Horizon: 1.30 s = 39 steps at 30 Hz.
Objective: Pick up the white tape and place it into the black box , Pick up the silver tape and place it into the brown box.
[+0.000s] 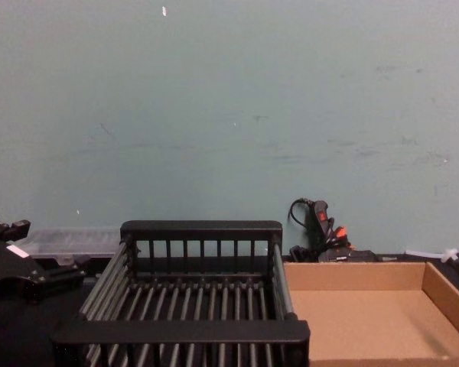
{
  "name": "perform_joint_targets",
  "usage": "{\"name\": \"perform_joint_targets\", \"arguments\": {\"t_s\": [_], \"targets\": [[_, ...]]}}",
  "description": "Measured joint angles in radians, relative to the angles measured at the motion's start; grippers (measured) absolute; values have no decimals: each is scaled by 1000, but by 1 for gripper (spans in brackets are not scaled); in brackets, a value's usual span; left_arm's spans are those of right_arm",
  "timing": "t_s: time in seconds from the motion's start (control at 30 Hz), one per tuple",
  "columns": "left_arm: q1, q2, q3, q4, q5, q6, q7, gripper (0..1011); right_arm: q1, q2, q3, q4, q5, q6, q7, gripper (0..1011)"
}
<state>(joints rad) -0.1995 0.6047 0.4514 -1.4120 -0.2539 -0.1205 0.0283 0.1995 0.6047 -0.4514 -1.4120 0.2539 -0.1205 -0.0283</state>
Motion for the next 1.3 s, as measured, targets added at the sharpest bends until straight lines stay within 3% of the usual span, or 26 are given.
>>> {"name": "perform_joint_targets", "arguments": {"t_s": [1.3], "targets": [[0, 0, 0, 0, 0, 0, 0, 1001, 0, 0, 0, 0, 0, 0, 0, 1002]]}}
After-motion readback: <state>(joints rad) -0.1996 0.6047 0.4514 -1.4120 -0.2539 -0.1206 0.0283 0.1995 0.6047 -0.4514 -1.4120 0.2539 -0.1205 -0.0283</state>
